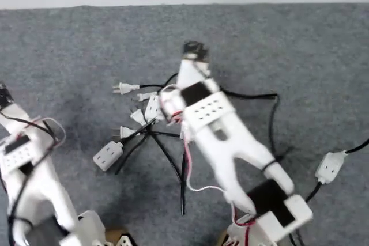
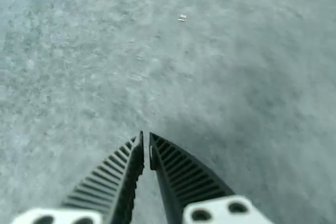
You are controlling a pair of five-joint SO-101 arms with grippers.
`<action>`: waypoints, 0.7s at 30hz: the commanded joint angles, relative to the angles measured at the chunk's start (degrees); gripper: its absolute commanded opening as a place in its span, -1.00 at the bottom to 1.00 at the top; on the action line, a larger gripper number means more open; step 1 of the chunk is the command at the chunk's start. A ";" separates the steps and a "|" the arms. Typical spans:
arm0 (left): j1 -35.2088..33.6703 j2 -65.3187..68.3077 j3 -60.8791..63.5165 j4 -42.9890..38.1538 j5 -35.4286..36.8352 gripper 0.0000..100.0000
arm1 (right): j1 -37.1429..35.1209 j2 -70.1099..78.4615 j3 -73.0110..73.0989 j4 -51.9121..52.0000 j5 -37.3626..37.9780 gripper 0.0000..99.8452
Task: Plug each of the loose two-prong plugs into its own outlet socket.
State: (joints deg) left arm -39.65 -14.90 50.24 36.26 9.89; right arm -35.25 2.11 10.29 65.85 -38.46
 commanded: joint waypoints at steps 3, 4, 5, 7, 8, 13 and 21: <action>-2.46 12.22 -12.44 1.58 3.78 -0.97 | -6.90 3.21 -3.43 -4.26 -1.67 -0.34; -2.55 13.80 -14.46 2.99 3.87 -0.97 | -7.69 3.74 -3.43 -5.23 -1.58 -0.34; -2.64 15.47 -16.13 4.31 3.87 -0.97 | -8.31 4.26 -3.43 -6.02 -0.88 -0.34; -2.73 18.20 -18.77 6.15 3.87 -0.97 | -8.48 5.05 -3.34 -7.87 3.60 -0.34; -2.73 18.99 -19.65 6.86 3.87 -0.97 | -8.40 5.49 -3.34 -8.48 6.59 -0.34; -4.04 20.13 -20.88 7.65 3.87 -0.97 | -8.04 7.96 -3.43 -15.08 23.91 -0.52; -4.22 20.40 -20.70 7.65 3.87 -0.97 | -7.08 13.76 -3.52 -23.87 41.32 -0.72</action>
State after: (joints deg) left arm -43.60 5.76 32.04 43.47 13.23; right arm -43.16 15.74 10.29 45.27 0.75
